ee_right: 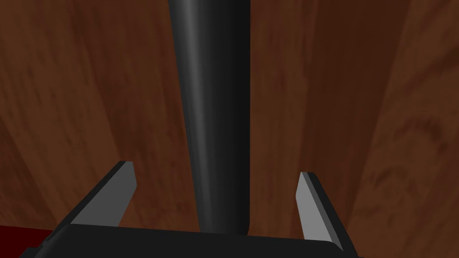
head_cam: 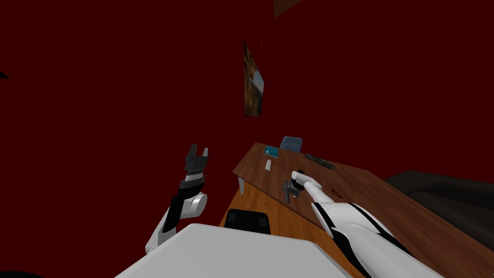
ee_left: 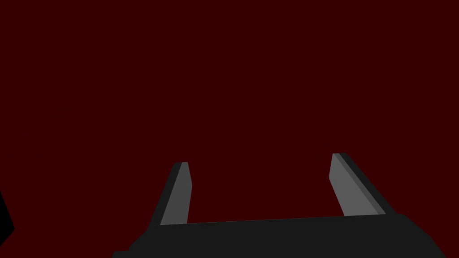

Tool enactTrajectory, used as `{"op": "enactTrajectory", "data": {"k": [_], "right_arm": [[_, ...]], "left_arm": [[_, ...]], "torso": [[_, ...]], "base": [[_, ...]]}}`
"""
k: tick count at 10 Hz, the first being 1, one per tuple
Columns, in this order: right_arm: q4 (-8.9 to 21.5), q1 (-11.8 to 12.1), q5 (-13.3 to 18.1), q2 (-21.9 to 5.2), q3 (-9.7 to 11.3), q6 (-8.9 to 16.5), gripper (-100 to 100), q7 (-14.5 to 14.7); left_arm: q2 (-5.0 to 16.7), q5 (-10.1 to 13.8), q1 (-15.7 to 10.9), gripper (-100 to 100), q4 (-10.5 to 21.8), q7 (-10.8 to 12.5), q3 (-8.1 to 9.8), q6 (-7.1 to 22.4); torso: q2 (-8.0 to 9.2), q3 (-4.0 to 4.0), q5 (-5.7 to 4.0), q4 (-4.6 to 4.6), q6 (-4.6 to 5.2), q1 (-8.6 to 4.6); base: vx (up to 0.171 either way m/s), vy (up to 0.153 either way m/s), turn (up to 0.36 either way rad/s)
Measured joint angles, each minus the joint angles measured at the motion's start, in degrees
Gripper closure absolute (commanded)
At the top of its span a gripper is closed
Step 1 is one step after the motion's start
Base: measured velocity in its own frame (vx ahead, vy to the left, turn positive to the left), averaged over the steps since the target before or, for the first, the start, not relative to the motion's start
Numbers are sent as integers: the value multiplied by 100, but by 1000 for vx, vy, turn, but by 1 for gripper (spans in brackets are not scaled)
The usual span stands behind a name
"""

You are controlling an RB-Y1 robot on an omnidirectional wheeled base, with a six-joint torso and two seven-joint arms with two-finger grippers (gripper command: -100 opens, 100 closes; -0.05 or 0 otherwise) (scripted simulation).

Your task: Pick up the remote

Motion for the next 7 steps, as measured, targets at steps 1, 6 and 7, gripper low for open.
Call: {"op": "enactTrajectory", "data": {"k": [1,6,7], "right_arm": [[113,18,11,35,-31,-115,-100,88],[82,136,38,71,-60,-223,100,161],[82,136,38,72,-59,-223,100,162]], "left_arm": [[0,0,0,0,0,0,0,0],[0,0,-1,0,0,0,0,0],[0,0,-1,0,0,0,0,0]], "torso": [[-13,-7,1,-2,-2,1],[0,-2,-11,-3,-6,-5],[0,-2,-10,-3,-5,-6]], "base": [[84,15,-30],[8,2,-1],[0,0,0]]}}
